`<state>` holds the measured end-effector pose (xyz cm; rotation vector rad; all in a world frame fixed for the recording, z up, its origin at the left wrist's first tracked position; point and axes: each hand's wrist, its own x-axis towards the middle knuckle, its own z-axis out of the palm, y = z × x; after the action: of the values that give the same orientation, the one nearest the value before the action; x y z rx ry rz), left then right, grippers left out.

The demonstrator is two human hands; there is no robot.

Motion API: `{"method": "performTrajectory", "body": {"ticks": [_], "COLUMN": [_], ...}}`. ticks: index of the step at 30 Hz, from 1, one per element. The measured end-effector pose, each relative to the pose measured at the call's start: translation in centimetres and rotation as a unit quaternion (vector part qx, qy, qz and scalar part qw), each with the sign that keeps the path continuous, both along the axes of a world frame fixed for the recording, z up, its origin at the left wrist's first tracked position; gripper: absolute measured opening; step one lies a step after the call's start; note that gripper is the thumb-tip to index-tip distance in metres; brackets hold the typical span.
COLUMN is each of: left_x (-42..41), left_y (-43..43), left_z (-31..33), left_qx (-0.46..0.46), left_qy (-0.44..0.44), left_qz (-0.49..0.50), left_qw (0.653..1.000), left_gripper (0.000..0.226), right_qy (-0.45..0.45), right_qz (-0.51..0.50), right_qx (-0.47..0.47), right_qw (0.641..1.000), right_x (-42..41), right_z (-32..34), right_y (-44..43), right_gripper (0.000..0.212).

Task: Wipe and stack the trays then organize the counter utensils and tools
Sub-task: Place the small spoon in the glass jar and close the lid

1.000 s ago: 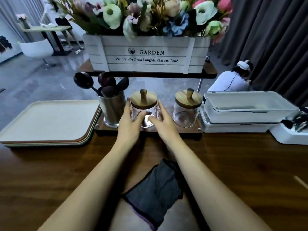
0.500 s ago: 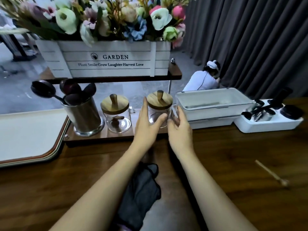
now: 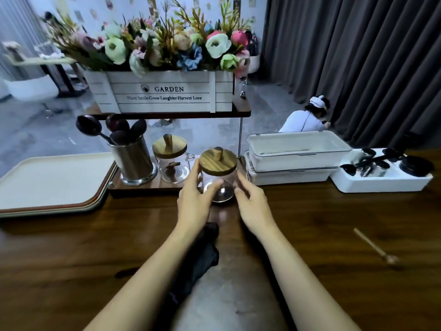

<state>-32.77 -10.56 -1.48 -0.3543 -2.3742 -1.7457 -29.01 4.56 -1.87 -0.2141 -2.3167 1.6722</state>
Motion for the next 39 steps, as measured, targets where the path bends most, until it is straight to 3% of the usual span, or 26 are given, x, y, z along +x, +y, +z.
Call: {"method": "performTrajectory", "body": {"ticks": [6, 9, 14, 18, 27, 31, 33, 39], "left_x": [9.0, 13.1, 18.9, 21.4, 22.4, 22.3, 22.3, 21.6], "left_y": [3.1, 6.6, 12.2, 14.3, 14.1, 13.8, 14.1, 15.1], "left_z": [-0.6, -1.5, -2.7, -3.4, -4.8, -4.9, -4.5, -4.1], "left_qx": [-0.009, 0.022, 0.045, 0.048, 0.052, 0.042, 0.043, 0.03], "left_qy": [0.002, -0.013, -0.027, -0.027, -0.057, -0.066, -0.068, -0.055], "left_qz": [0.085, 0.069, 0.044, 0.022, -0.032, -0.051, -0.047, -0.04], "left_qw": [0.996, 0.997, 0.998, 0.998, 0.997, 0.996, 0.996, 0.997], "left_gripper": [0.077, 0.087, 0.075, 0.079, 0.09, 0.097, 0.105, 0.114], "right_qy": [0.03, 0.037, 0.024, 0.018, 0.03, 0.083, 0.102, 0.03], "right_qz": [0.035, 0.034, 0.007, 0.013, 0.008, -0.06, -0.04, 0.033], "right_qx": [0.004, -0.017, -0.024, -0.046, -0.058, -0.039, -0.014, 0.013], "right_qw": [0.999, 0.999, 0.999, 0.999, 0.998, 0.994, 0.994, 0.999], "right_x": [8.9, 13.8, 20.4, 23.6, 25.7, 24.3, 22.6, 18.5], "right_z": [-0.3, -0.9, -2.9, -3.6, -3.9, -2.2, -0.8, 1.1], "right_y": [3.4, 6.6, 12.1, 14.3, 14.6, 15.2, 15.4, 14.2], "right_gripper": [0.042, 0.046, 0.048, 0.048, 0.038, 0.035, 0.037, 0.037]}}
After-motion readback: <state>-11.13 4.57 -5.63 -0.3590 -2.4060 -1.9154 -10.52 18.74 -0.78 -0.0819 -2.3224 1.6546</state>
